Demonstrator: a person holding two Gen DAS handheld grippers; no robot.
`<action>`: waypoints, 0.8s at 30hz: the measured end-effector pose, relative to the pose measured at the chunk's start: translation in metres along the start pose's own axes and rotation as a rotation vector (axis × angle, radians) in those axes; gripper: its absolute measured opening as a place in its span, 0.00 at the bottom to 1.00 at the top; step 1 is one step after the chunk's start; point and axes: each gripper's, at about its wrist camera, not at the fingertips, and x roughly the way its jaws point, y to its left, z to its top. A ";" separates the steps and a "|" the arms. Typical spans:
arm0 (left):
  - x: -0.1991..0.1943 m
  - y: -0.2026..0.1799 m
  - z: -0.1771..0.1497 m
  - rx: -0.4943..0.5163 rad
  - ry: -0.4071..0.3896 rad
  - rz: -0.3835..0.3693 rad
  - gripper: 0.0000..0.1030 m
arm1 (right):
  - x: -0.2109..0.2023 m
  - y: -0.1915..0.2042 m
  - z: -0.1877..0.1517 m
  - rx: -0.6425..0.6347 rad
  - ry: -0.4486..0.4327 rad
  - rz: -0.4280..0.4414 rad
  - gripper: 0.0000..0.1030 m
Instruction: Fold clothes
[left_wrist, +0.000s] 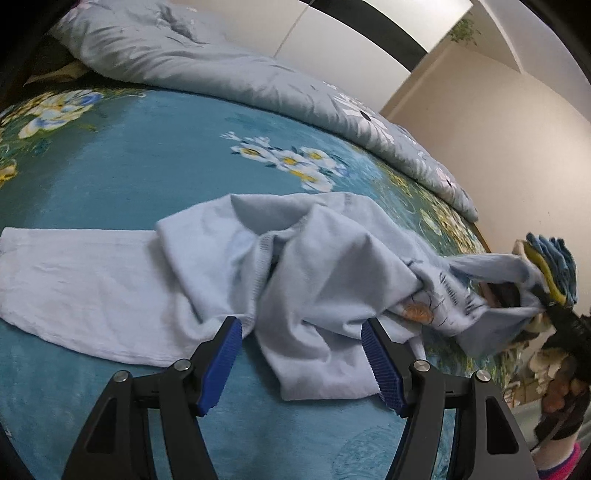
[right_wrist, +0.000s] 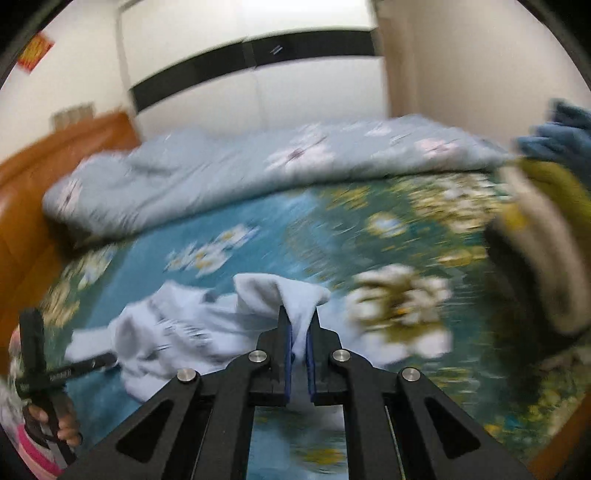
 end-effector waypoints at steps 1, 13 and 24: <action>0.001 -0.003 0.000 0.008 0.002 0.001 0.69 | -0.012 -0.014 0.000 0.025 -0.028 -0.031 0.06; 0.007 -0.048 0.034 0.154 -0.009 -0.006 0.69 | -0.011 -0.137 -0.072 0.258 0.108 -0.269 0.06; 0.090 -0.097 0.100 0.318 0.124 -0.015 0.73 | -0.006 -0.151 -0.115 0.351 0.225 -0.236 0.08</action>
